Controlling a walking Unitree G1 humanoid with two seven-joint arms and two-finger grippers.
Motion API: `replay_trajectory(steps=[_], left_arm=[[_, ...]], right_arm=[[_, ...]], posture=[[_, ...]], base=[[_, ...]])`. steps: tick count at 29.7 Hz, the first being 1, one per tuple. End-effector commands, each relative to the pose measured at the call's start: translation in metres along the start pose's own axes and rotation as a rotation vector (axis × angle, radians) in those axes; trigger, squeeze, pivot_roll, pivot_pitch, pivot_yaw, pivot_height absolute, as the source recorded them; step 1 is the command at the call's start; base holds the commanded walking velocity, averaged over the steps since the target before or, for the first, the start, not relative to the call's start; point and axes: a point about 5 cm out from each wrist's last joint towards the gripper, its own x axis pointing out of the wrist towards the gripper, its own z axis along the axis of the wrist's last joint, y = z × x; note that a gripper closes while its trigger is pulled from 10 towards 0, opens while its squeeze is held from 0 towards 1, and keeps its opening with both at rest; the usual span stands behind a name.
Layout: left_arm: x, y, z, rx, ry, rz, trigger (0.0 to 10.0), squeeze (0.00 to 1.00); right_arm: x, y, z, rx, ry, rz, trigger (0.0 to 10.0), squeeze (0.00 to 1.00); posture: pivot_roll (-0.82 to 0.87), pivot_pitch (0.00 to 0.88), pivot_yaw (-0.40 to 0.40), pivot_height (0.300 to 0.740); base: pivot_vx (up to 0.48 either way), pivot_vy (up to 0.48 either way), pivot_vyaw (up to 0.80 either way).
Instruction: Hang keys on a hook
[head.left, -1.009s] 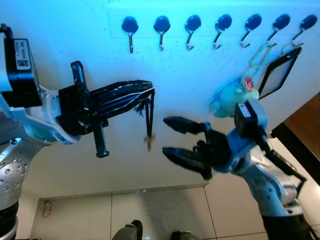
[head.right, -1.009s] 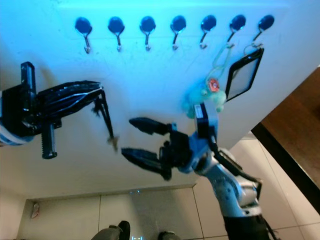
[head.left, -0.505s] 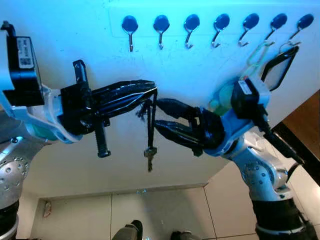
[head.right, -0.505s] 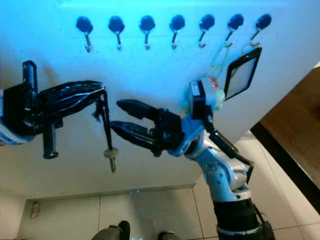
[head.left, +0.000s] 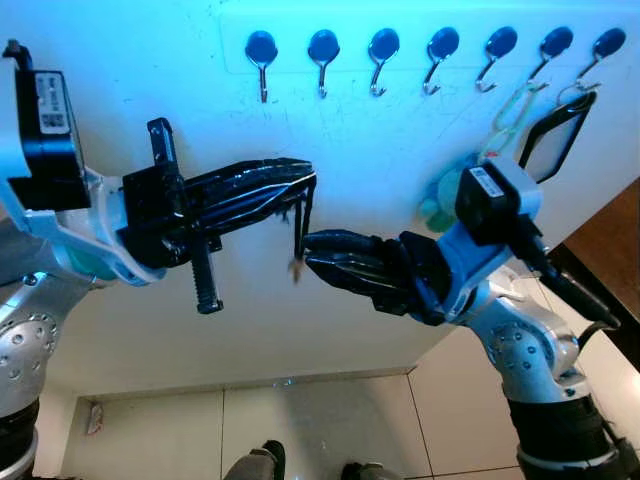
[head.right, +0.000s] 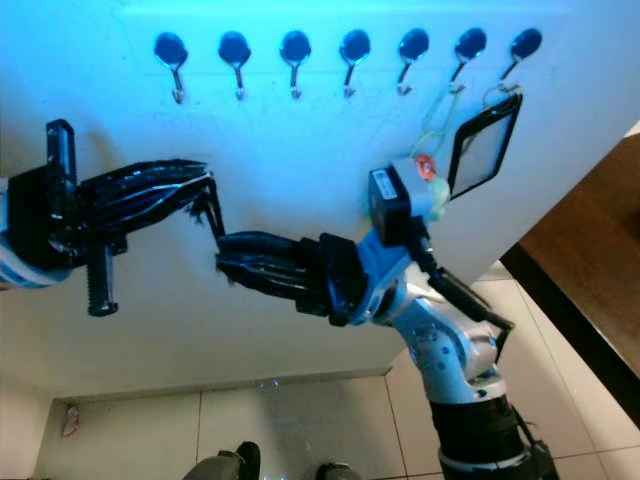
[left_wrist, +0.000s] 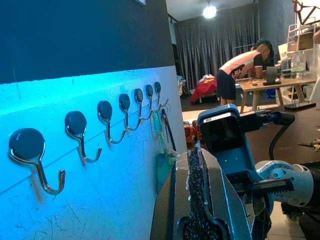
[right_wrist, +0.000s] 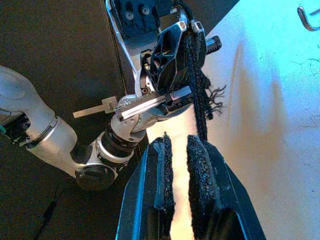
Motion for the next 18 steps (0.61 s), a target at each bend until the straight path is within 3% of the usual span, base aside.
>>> replay_trajectory(steps=[1,15,16,17,18], left_arm=[[0.004,-0.004,0.003,0.012,0.005,-0.030,10.0,0.00],[0.004,-0.005,0.003,0.013,0.003,-0.033,10.0,0.00],[0.004,-0.005,0.003,0.013,0.003,-0.033,10.0,0.00],[0.004,-0.005,0.003,0.013,0.003,-0.033,10.0,0.00],[0.004,-0.005,0.002,0.013,0.005,-0.031,10.0,0.00]], right_arm=[[0.000,0.003,0.003,-0.010,-0.002,0.014,10.0,0.00],[0.006,0.002,0.008,-0.041,-0.015,0.017,10.0,0.00],[0.006,0.003,0.012,-0.027,-0.048,0.029,10.0,0.90],[0.006,0.003,0.012,-0.027,-0.048,0.029,10.0,0.90],[0.005,0.003,0.015,-0.025,-0.077,0.032,10.0,1.00]], posture=[[0.03,0.094,0.055,0.740],[0.03,0.097,0.052,0.740],[0.03,0.096,0.050,0.740],[0.03,0.096,0.050,0.740],[0.02,0.092,0.047,0.740]], base=[[0.000,0.000,0.00],[0.000,0.000,0.00],[0.000,0.000,0.00],[0.000,0.000,0.00],[0.000,0.000,0.00]])
